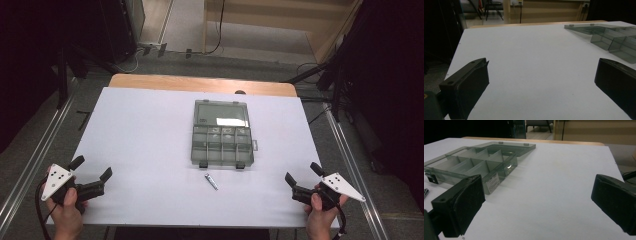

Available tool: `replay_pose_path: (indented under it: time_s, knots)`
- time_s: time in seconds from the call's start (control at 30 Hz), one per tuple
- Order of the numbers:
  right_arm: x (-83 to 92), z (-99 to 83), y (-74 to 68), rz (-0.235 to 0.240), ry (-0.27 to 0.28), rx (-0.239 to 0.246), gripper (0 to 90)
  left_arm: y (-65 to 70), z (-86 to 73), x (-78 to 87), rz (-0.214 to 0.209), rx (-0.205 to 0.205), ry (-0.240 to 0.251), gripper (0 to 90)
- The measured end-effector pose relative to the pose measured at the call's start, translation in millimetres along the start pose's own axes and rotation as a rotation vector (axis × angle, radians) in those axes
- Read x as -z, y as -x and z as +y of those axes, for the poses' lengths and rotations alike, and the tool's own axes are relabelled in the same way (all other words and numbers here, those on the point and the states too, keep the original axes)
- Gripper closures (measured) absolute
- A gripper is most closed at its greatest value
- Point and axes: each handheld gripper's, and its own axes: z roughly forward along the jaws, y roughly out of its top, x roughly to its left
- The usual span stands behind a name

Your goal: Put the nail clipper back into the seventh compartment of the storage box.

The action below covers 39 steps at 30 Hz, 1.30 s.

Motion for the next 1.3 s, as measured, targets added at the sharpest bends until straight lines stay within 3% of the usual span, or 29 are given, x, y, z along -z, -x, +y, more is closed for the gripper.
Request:
replay_pose_path:
  time_s: [0.37, 0.7, 0.83, 0.9, 1.1, 1.3]
  knots:
    - [-1.4, 3.4, -1.5, 0.013, -0.021, 0.019, 0.0, 0.4, -0.1, -1.3, 0.004, -0.005, -0.005, 0.0]
    - [-4.9, 14.5, -10.6, 0.047, -0.085, 0.068, 0.0, 0.2, 0.0, -2.1, 0.004, -0.002, -0.008, 0.0]
    - [-7.2, 16.7, -14.1, 0.057, -0.122, 0.093, 0.0, -0.1, 0.0, -2.1, 0.003, -0.002, -0.009, 0.0]
    - [-9.2, 18.0, -18.2, 0.076, -0.171, 0.119, 0.0, -0.1, -0.1, -2.1, 0.002, -0.002, -0.009, 0.0]
    - [-10.6, 21.0, -21.9, 0.105, -0.231, 0.131, 0.0, -0.1, -0.1, -2.3, 0.001, 0.000, -0.010, 0.0]
    - [-17.3, 25.7, -27.0, 0.146, -0.327, 0.151, 0.0, 0.5, -0.2, -3.0, -0.001, -0.005, -0.012, 0.0]
